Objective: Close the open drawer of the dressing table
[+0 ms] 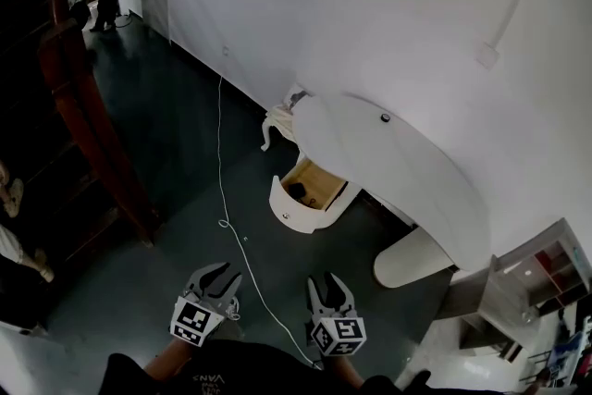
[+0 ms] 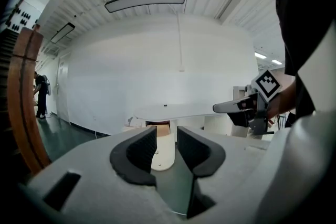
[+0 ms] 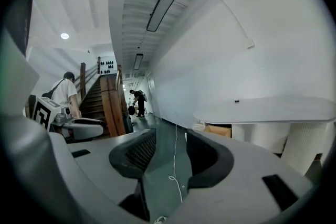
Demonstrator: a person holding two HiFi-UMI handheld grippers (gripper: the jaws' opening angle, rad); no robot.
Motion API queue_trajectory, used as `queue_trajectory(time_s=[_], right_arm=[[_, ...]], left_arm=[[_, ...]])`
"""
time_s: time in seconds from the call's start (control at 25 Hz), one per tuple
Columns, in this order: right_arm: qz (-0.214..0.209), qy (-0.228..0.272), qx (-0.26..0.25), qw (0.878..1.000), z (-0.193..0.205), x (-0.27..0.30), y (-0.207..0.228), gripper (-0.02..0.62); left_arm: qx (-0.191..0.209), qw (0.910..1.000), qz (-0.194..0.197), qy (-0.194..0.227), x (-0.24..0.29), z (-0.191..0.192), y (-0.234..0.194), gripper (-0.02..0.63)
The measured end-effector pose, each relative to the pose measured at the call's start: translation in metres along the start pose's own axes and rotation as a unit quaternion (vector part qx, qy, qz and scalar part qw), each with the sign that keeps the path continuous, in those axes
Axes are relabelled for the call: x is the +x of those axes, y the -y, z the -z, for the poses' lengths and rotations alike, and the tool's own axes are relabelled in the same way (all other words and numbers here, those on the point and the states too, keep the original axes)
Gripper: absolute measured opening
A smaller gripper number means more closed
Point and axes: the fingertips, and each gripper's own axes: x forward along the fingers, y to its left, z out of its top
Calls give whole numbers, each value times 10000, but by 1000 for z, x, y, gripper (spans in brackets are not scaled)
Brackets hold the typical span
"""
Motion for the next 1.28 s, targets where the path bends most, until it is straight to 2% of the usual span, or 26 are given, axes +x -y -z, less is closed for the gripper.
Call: queue_trajectory(time_s=[0.44, 0.64, 0.8, 1.0, 1.28], right_arm=[[566, 115, 135, 9982, -39, 82, 12, 204], [801, 145, 129, 9966, -42, 110, 20, 204], [965, 147, 114, 9952, -41, 126, 25, 204], [1087, 151, 123, 9939, -46, 143, 32, 204], [964, 204, 58, 9951, -60, 176, 60, 204]], left_arm=[[133, 9990, 418, -12, 68, -21, -93, 133], [134, 9985, 527, -44, 88, -18, -129, 137], [148, 9977, 658, -60, 98, -16, -146, 138], [76, 9978, 646, -104, 113, -12, -165, 138], [12, 9983, 553, -173, 148, -6, -174, 138]])
